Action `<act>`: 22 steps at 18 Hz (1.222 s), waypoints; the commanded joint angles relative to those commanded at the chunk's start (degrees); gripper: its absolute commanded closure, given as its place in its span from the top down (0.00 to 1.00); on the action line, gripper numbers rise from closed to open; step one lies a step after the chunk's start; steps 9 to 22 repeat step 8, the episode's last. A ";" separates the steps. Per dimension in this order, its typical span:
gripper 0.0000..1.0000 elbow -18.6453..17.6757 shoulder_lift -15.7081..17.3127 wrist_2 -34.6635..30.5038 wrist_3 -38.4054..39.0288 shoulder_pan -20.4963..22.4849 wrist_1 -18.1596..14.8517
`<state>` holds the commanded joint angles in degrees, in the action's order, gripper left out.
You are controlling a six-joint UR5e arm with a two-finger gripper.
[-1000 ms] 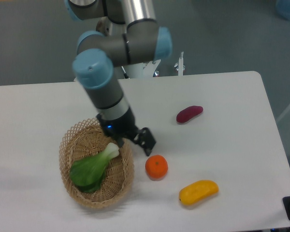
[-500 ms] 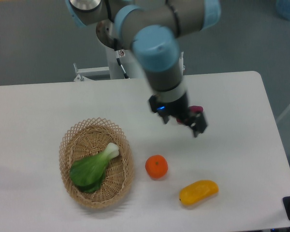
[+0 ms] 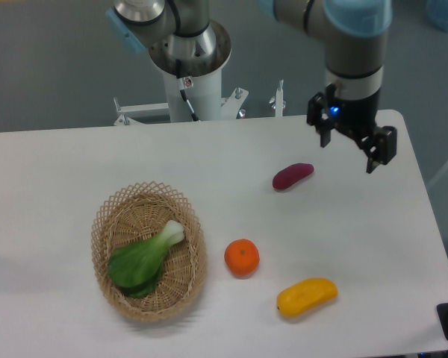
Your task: Place the green vegetable in the basket
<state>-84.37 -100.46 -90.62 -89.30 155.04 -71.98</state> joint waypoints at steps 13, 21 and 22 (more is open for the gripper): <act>1.00 -0.09 -0.09 1.92 0.09 0.17 0.09; 1.00 -0.09 -0.09 1.92 0.09 0.17 0.09; 1.00 -0.09 -0.09 1.92 0.09 0.17 0.09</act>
